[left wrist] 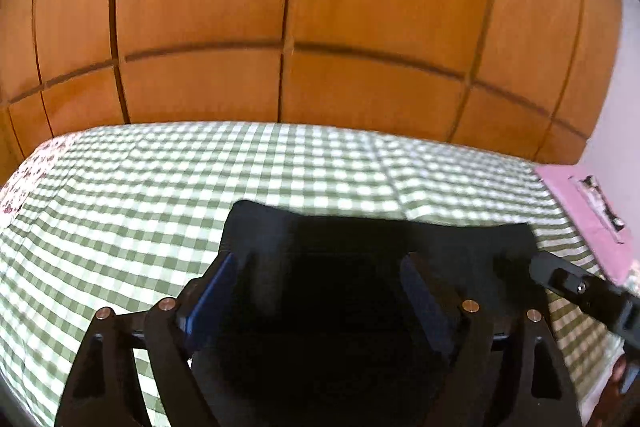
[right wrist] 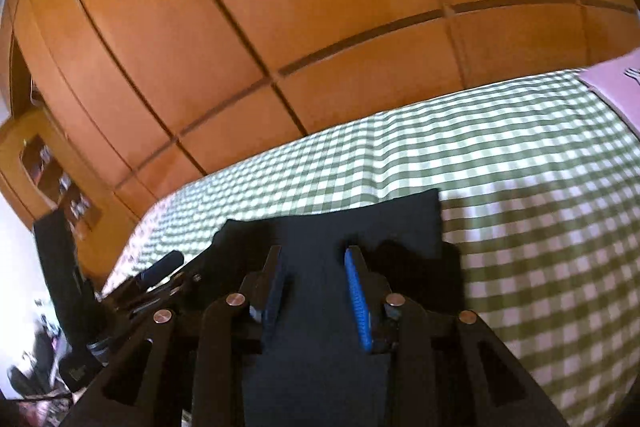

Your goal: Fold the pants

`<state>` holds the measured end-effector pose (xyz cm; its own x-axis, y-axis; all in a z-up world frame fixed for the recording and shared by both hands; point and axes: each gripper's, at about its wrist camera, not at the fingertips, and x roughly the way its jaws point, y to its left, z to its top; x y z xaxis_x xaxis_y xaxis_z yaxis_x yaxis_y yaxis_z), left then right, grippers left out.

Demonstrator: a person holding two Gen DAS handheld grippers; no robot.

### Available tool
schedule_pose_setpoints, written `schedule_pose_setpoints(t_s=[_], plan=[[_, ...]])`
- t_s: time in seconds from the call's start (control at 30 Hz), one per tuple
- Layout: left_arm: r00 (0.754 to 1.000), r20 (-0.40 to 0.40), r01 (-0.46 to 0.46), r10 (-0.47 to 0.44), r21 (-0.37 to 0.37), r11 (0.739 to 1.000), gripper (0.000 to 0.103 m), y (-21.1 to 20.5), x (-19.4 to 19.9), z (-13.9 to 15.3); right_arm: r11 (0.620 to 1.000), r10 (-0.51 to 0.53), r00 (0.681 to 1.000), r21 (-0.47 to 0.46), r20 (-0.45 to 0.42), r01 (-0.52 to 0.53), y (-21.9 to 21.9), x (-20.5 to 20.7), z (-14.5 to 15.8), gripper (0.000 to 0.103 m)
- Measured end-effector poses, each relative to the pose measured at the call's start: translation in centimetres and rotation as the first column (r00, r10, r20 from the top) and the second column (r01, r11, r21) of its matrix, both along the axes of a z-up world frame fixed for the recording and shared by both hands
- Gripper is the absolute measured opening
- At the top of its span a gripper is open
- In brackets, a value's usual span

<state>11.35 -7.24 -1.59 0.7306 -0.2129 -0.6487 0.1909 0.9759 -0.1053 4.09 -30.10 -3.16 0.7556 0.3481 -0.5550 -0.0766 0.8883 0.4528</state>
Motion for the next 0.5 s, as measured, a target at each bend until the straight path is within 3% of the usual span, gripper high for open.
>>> schedule_pose_setpoints(t_s=[0.1, 0.13, 0.23, 0.33, 0.5], plan=[[0.998, -0.053, -0.015, 0.016, 0.026, 1.000, 0.086, 0.5, 0.6, -2.2, 0.996, -0.019, 0.999, -0.083, -0.026, 0.017, 0.4, 0.9, -1.6, 0.031], [0.998, -0.058, -0.017, 0.018, 0.029, 0.999, 0.087, 0.6, 0.8, -2.7, 0.994, -0.027, 0.999, -0.103, -0.038, 0.023, 0.2, 1.4, -2.4, 0.026], [0.998, -0.046, -0.029, 0.030, 0.009, 1.000, 0.092, 1.0, 0.5, -3.9, 0.996, -0.029, 0.997, -0.092, -0.077, 0.022, -0.7, 1.7, -4.7, 0.014], [0.999, -0.030, -0.038, 0.038, -0.012, 0.999, 0.093, 1.3, 0.1, -4.3, 0.996, -0.054, 0.997, -0.078, -0.062, 0.049, -1.4, 1.4, -6.0, 0.006], [1.000, -0.017, -0.013, 0.012, -0.030, 0.999, 0.096, 1.6, -0.2, -4.8, 0.991, -0.077, 0.996, -0.109, -0.034, 0.073, -1.3, 1.1, -6.7, 0.002]])
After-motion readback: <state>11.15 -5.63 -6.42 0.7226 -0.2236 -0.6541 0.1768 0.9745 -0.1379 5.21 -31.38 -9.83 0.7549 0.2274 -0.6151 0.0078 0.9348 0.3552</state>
